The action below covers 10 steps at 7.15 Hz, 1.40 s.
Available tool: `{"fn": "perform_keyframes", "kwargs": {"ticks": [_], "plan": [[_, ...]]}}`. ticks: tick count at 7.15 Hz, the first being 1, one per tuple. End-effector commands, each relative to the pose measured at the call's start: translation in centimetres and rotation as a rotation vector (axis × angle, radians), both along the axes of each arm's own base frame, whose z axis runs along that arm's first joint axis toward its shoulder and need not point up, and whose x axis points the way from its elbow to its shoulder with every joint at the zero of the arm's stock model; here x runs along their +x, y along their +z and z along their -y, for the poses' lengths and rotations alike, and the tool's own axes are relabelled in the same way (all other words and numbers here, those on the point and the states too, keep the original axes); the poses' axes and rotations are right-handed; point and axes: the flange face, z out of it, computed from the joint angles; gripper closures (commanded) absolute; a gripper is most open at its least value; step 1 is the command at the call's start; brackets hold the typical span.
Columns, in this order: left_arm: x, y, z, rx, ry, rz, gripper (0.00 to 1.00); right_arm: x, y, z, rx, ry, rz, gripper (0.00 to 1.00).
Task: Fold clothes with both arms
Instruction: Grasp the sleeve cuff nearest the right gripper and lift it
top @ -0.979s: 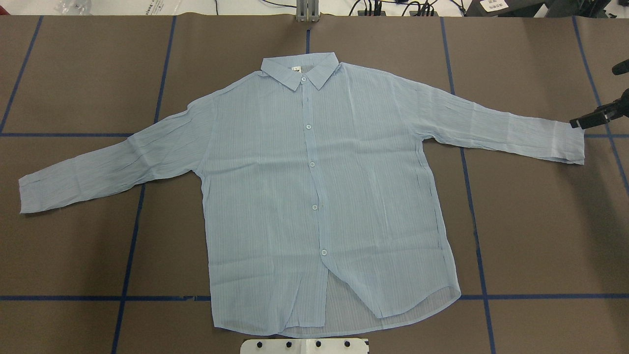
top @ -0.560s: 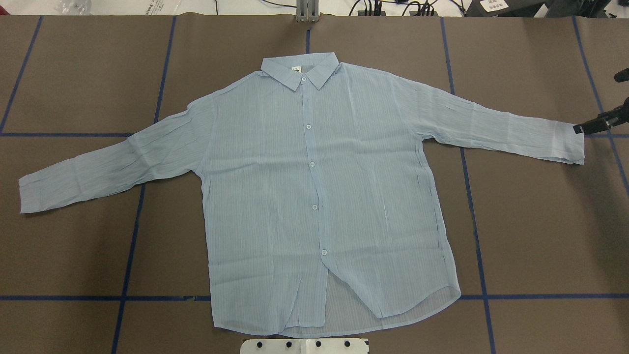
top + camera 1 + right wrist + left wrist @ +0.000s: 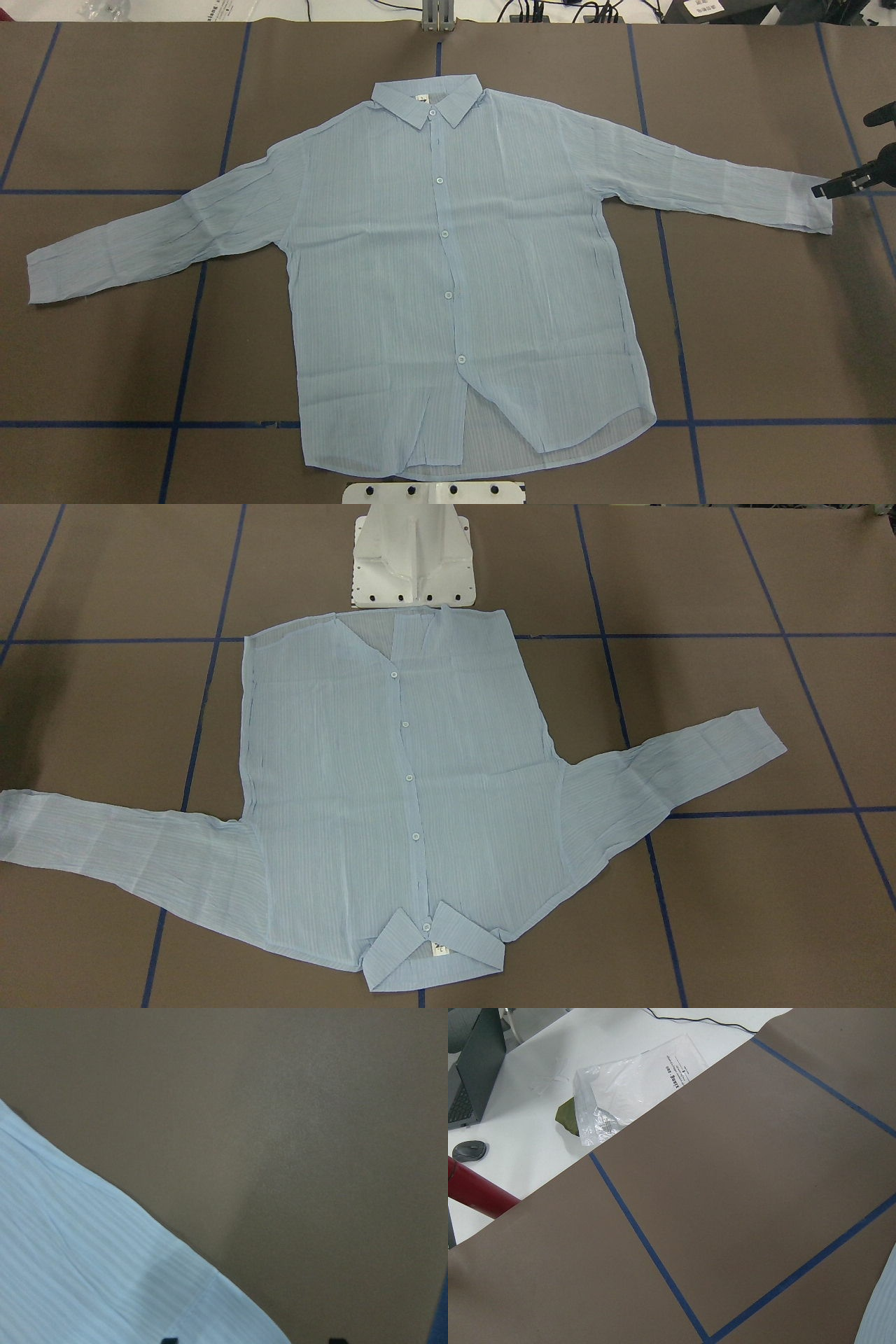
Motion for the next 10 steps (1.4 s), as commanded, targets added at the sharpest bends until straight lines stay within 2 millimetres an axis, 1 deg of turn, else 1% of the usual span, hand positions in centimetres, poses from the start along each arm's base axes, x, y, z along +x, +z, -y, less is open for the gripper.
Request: {"fn": "perform_keyframes", "kwargs": {"ticks": [1, 3, 4, 6, 7, 8, 9, 10], "plan": [[0.0, 0.0, 0.0, 0.0, 0.001, -0.001, 0.0, -0.4, 0.3, 0.0, 0.0, 0.0, -0.013, 0.4], [0.0, 0.0, 0.0, 0.0, 0.0, 0.0, 0.0, -0.5, 0.0, 0.1, 0.004, -0.001, -0.009, 0.91], [0.0, 0.0, 0.0, 0.002, 0.0, 0.0, 0.0, -0.5, -0.1, 0.1, 0.003, -0.001, -0.007, 1.0], [0.0, 0.0, 0.0, 0.002, 0.0, 0.0, 0.0, -0.1, -0.8, 0.1, 0.02, 0.003, 0.004, 1.0], [0.0, 0.0, 0.0, 0.0, 0.0, 0.0, 0.0, -0.1, -4.4, 0.7, 0.079, 0.025, 0.03, 1.0], [0.0, -0.1, 0.0, 0.002, 0.0, 0.0, 0.0, 0.4, -7.2, 1.5, 0.083, 0.065, 0.061, 1.0], [0.0, -0.1, 0.0, 0.002, 0.0, 0.0, 0.0, 0.1, -10.2, 2.2, 0.062, 0.109, 0.092, 1.0], [0.0, 0.0, 0.0, 0.0, 0.0, 0.0, 0.0, 0.2, -14.2, 2.6, 0.047, 0.169, 0.115, 1.0]]}}
